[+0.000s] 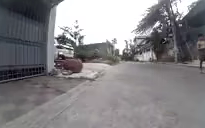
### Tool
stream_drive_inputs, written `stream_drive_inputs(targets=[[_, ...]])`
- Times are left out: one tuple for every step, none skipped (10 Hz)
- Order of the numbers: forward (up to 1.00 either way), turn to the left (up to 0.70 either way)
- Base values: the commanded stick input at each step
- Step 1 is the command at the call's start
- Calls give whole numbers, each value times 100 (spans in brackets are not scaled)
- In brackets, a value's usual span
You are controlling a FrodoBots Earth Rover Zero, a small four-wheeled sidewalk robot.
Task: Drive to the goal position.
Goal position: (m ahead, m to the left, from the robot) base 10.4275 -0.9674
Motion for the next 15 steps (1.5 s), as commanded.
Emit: stream_drive_inputs(targets=[[0, -100], [0, -100], [4, -82], [13, -43], [21, -17], [27, -29], [27, -29], [27, -29], [27, -29], [27, -29], [27, -29], [27, -29], [26, -28], [25, -27], [25, -26]])
